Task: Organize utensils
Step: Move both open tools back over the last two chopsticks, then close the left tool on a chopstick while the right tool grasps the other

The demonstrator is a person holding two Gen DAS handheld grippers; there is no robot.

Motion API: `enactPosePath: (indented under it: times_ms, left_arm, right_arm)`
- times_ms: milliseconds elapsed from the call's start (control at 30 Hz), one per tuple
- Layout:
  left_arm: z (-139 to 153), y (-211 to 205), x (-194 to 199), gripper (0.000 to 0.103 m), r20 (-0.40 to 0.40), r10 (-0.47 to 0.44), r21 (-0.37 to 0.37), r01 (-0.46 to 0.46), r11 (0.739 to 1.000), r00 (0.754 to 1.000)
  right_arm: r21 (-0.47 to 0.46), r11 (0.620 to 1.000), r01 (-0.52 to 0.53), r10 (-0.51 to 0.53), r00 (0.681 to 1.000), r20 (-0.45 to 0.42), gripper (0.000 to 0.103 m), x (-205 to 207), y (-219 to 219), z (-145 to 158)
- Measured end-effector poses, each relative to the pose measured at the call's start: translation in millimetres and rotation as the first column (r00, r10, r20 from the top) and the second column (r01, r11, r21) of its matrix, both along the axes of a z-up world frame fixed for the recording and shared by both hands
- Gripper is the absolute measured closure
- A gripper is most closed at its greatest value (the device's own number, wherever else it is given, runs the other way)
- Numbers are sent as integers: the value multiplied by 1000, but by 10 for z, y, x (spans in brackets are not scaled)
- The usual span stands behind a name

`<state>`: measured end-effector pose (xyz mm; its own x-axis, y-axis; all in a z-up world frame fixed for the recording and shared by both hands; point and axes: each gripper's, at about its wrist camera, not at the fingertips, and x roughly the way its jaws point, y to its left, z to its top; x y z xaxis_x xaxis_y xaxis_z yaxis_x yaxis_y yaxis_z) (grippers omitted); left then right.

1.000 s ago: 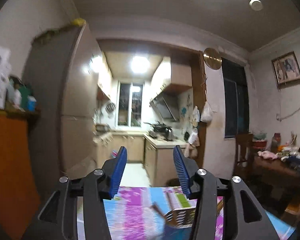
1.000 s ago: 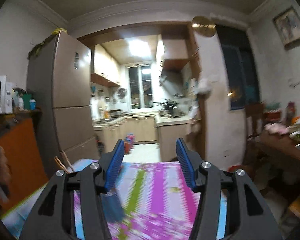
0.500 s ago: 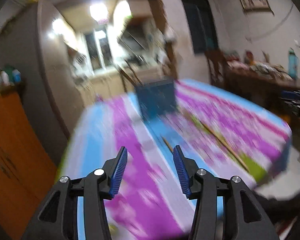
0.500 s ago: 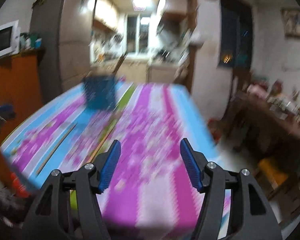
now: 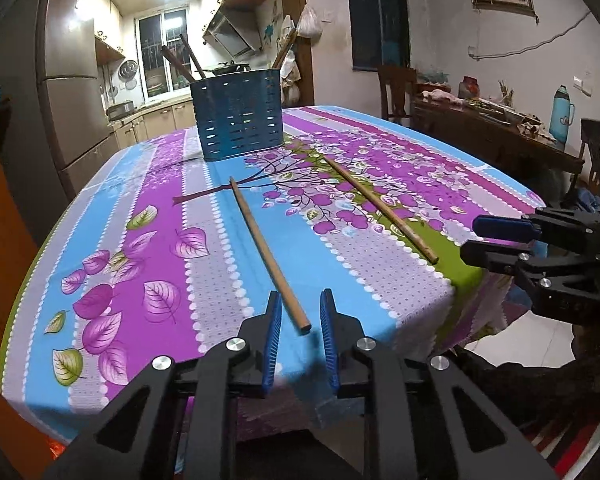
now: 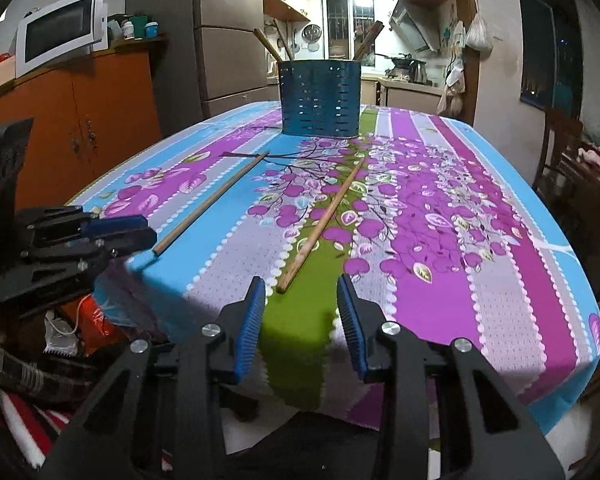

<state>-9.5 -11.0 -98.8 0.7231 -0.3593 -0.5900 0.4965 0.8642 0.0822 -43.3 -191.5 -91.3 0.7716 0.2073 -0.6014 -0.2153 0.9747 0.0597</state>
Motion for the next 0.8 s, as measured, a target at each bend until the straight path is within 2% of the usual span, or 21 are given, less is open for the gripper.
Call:
enactPosePath:
  times_ms: [100, 233, 300, 433, 667, 800]
  left_arm:
    - [-53, -57, 0, 81, 20, 21, 29, -21, 999, 1000]
    - [-101, -88, 27, 81, 10, 32, 22, -32, 999, 999]
    - [-140, -93, 51, 81, 1, 46, 24, -46, 999, 999]
    - [-154, -46, 67, 81, -1, 67, -8, -67, 998, 998]
    - [-176, -2, 59, 88, 12, 99, -35, -99, 994, 995]
    - [-170, 6, 44, 93, 20, 119, -32, -118, 992, 993]
  right_arm:
    - [5, 1000, -8, 8, 1000, -9, 67, 52, 23, -25]
    - [-15, 1000, -2, 2, 1000, -11, 67, 102, 90, -91]
    - [-21, 1000, 6, -7, 1000, -13, 73, 147, 125, -134]
    - [-20, 999, 26, -26, 1000, -2, 76, 161, 159, -184]
    - [4, 998, 61, -61, 998, 9, 96, 129, 151, -200]
    - [18, 997, 68, -68, 998, 10, 96, 119, 135, -203]
